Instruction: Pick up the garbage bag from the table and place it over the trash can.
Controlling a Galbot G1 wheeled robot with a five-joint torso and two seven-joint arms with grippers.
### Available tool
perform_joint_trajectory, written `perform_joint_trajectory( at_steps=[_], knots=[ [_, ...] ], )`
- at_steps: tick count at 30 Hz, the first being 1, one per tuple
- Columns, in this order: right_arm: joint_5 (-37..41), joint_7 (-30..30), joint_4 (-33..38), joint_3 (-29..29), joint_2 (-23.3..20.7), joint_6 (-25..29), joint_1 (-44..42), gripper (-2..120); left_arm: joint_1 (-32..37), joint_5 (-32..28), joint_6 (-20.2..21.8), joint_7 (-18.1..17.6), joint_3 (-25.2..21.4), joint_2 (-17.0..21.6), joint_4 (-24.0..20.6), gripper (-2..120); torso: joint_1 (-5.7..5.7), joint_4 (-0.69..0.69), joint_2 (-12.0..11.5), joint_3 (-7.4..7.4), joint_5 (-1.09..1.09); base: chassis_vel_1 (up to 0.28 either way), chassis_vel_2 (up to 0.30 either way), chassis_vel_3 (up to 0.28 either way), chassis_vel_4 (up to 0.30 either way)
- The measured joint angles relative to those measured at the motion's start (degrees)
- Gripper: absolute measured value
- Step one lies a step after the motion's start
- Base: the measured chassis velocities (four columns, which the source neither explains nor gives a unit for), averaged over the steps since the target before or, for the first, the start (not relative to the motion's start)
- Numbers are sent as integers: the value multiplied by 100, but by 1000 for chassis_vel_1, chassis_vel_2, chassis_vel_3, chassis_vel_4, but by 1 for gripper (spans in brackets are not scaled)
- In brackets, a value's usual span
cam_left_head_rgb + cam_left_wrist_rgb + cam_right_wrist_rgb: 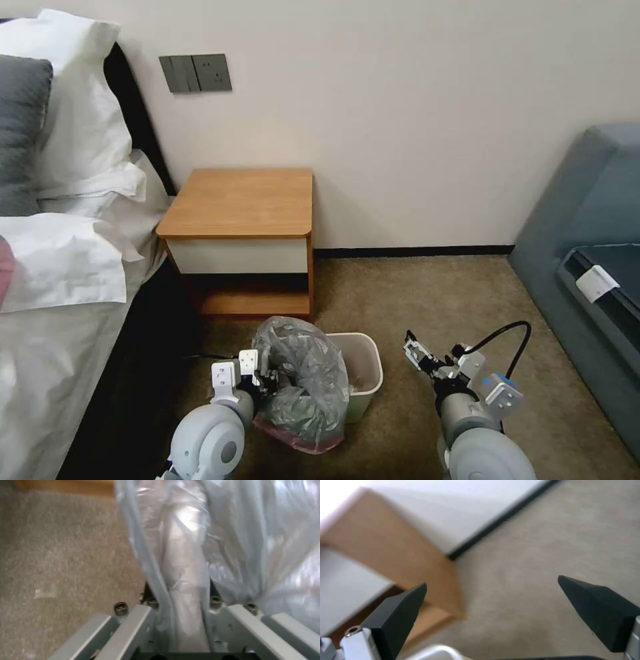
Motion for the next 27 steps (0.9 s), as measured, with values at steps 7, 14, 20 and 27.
perform_joint_trajectory(
  at_steps=[7,14,20,27],
  knots=[
    [-86,-1110,723,-9,-715,-25,38,100,403,721,-1519,1172,-469,-116,-92,5,0,1,0,0,0,0,0,0,0],
    [-71,-2213,1000,-160,-1556,-382,344,100,643,1220,-2560,2261,-682,-167,-161,5,0,0,0,0,1,0,0,0,0],
    [-318,-3026,860,-307,-1867,-618,571,100,912,1700,-3266,2765,-716,-225,-190,5,0,1,0,0,1,0,0,0,0],
    [-286,-3081,646,-589,-1629,-675,594,100,1033,1793,-3350,2782,-698,-335,-251,5,0,0,0,0,1,0,0,0,0]
  ],
)
